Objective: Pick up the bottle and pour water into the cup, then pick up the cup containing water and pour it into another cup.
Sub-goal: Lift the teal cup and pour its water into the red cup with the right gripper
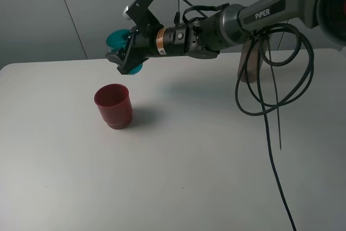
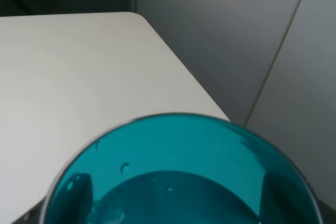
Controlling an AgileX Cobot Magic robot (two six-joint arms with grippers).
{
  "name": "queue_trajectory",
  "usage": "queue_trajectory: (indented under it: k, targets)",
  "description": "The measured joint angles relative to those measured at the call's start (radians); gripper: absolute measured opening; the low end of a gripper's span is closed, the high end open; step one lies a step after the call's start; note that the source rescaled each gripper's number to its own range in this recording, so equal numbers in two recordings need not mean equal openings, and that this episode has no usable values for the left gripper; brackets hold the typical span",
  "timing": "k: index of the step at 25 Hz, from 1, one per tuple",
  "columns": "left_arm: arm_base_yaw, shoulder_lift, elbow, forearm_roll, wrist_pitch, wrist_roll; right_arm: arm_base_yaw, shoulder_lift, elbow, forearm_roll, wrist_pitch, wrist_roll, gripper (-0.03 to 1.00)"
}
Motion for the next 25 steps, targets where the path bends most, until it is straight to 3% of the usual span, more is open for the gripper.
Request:
queue_trajectory:
  k: [10, 17, 25]
  targets:
    - [0.000, 0.000, 0.000, 0.000, 0.000, 0.000, 0.000, 0.002, 0.000, -0.004, -0.006, -0.113, 0.08]
    - [0.000, 0.000, 0.000, 0.000, 0.000, 0.000, 0.000, 0.002, 0.000, -0.032, -0.084, -0.320, 0.08]
    - [0.000, 0.000, 0.000, 0.000, 0.000, 0.000, 0.000, 0.002, 0.000, -0.047, -0.091, -0.578, 0.08]
